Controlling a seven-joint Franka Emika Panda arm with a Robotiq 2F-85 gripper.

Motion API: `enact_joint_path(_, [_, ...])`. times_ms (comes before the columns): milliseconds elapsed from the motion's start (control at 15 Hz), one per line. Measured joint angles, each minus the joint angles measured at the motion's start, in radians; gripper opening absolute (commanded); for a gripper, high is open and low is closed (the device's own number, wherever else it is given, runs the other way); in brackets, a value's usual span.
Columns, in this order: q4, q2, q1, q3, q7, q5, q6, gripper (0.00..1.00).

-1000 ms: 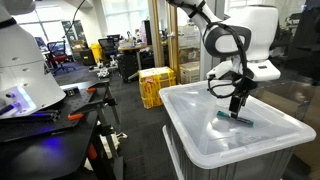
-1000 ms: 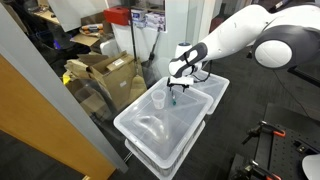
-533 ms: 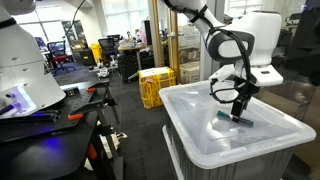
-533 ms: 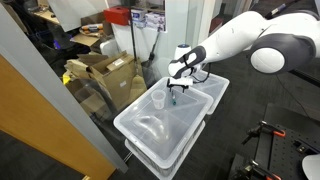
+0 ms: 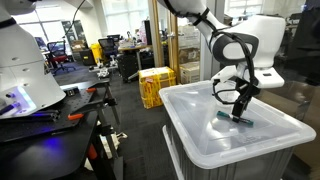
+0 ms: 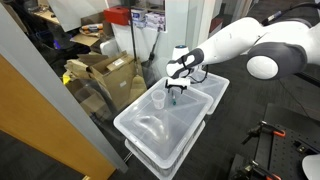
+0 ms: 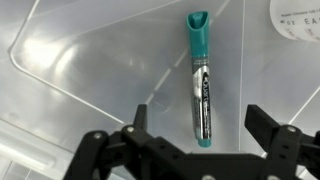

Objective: Put the marker inside the cup

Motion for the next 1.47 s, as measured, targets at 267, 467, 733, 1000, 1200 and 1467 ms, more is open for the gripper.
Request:
enact_joint_path(267, [0.045, 0.033, -0.001, 0.000, 0.010, 0.000, -0.014, 0.99])
enact_joint_path(467, [0.072, 0.057, -0.004, 0.000, 0.010, -0.001, -0.026, 0.70])
enact_joint_path(733, [0.106, 0.086, -0.008, 0.001, 0.011, -0.001, -0.033, 0.38])
enact_joint_path(1000, [0.135, 0.101, -0.010, 0.001, 0.011, -0.002, -0.040, 0.07])
enact_joint_path(1200, [0.150, 0.106, -0.011, 0.001, 0.012, -0.002, -0.040, 0.05])
enact_joint_path(1467, [0.160, 0.102, -0.009, -0.003, 0.012, -0.002, -0.039, 0.05])
